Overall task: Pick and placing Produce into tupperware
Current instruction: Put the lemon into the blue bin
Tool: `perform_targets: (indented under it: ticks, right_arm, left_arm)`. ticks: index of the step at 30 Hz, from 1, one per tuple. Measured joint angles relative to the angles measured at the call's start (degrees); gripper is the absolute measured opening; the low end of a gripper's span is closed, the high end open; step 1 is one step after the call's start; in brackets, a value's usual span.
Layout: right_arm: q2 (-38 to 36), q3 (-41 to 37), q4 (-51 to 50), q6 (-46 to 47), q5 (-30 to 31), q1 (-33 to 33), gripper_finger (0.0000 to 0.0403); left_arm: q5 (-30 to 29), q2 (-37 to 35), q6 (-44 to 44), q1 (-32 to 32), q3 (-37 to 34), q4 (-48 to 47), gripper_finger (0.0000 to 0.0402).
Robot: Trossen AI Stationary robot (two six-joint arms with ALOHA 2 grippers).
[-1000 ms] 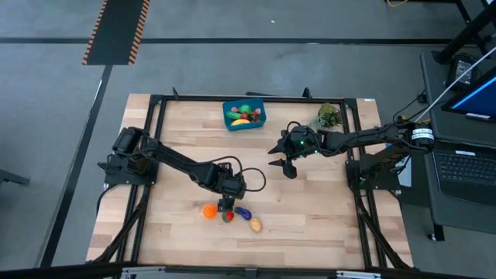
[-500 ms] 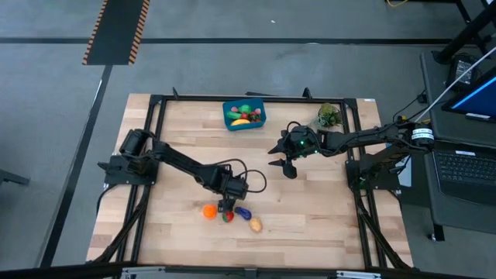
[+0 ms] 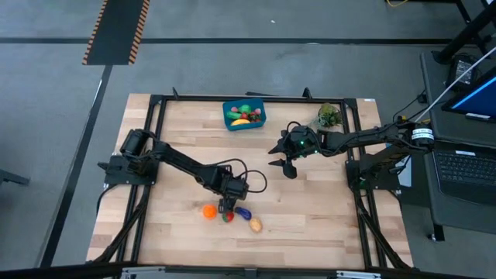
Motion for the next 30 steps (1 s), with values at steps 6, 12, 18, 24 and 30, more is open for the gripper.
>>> perform_targets:
  ticks: [6,12,18,24,30]
  right_arm:
    - [0.0,0.0,-0.02,0.0,0.0,0.0,0.0218]
    - [0.0,0.0,-0.02,0.0,0.0,0.0,0.0218]
    - [0.0,0.0,-0.02,0.0,0.0,0.0,0.0218]
    - [0.0,0.0,-0.04,0.0,0.0,0.0,0.0218]
    - [0.0,-0.02,-0.2,0.0,-0.02,0.0,0.0218]
  left_arm:
    - [-1.95,0.1,-0.5,0.3,0.0,1.08,0.0204]
    - [-2.75,0.13,-0.5,0.3,-0.04,1.95,0.0197]
    - [-2.58,0.13,1.54,0.3,-0.04,1.71,0.0197]
    - [-2.47,0.13,5.07,0.3,-0.03,1.48,0.0197]
    - [-3.4,-3.63,6.92,1.16,-0.15,-5.11,0.0197]
